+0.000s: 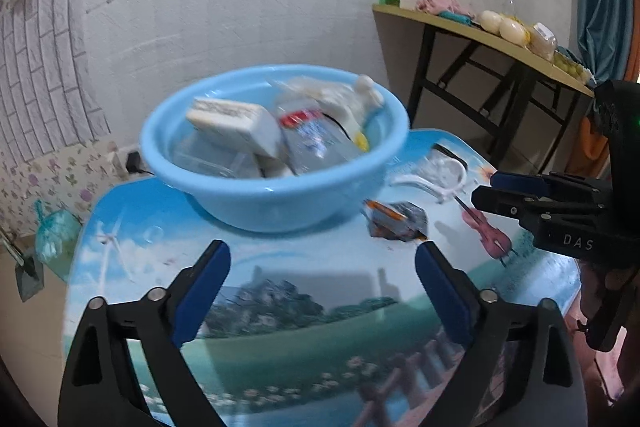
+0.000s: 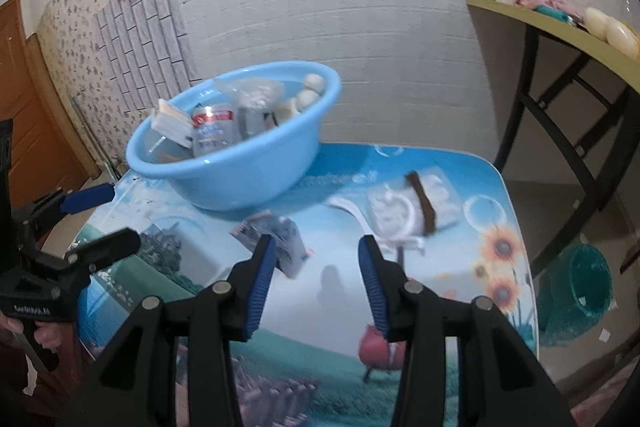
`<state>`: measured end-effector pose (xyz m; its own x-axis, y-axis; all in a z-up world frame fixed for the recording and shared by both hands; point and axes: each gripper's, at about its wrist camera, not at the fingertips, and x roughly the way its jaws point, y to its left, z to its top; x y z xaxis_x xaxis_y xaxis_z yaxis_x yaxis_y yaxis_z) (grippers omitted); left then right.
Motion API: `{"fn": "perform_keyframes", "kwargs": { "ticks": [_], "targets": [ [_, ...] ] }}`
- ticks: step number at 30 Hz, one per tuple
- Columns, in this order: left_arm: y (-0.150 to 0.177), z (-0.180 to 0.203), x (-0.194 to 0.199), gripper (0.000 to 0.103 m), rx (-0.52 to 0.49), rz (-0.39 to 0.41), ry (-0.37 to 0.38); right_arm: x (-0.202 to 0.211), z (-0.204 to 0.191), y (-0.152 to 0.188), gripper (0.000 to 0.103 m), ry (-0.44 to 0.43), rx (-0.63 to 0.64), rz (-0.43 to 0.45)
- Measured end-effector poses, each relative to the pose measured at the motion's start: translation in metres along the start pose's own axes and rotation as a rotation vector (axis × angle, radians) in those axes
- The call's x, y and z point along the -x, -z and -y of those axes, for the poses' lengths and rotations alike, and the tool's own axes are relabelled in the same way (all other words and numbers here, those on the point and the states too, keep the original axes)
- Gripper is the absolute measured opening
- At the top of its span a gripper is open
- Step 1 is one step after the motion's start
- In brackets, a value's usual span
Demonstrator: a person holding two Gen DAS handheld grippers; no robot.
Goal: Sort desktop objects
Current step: 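Open both grippers in basin and withdraw them over the table, then grasp orange-white snack bag with left gripper while right gripper grasps white hook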
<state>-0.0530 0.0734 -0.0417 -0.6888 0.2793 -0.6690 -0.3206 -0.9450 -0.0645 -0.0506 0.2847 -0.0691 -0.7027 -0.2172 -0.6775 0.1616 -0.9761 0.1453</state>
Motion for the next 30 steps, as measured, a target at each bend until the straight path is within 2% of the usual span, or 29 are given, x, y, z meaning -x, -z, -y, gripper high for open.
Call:
{"fn": "perform_keyframes", "kwargs": {
  "ticks": [7, 11, 13, 15, 21, 30],
  "targets": [
    [0.007, 0.022, -0.019, 0.097, -0.006, -0.066, 0.021, 0.001, 0.022, 0.011, 0.052, 0.032, -0.064, -0.014],
    [0.006, 0.029, -0.031, 0.097, 0.014, -0.071, -0.003, -0.004, 0.031, 0.013, 0.053, 0.047, -0.086, -0.022],
    [0.004, 0.033, -0.037, 0.097, 0.015, -0.067, -0.002, -0.009, 0.033, 0.01, 0.056, 0.067, -0.078, -0.031],
    [0.0, 0.04, -0.046, 0.097, 0.009, -0.059, 0.005, -0.015, 0.035, 0.008, 0.064, 0.082, -0.065, -0.041],
    [-0.014, 0.058, -0.067, 0.097, -0.036, -0.051, 0.031, -0.025, 0.047, 0.004, 0.066, 0.071, -0.091, -0.057],
    [-0.021, 0.073, -0.096, 0.096, -0.058, -0.111, 0.055, -0.034, 0.052, -0.003, 0.066, 0.019, -0.092, -0.05]
  ]
}}
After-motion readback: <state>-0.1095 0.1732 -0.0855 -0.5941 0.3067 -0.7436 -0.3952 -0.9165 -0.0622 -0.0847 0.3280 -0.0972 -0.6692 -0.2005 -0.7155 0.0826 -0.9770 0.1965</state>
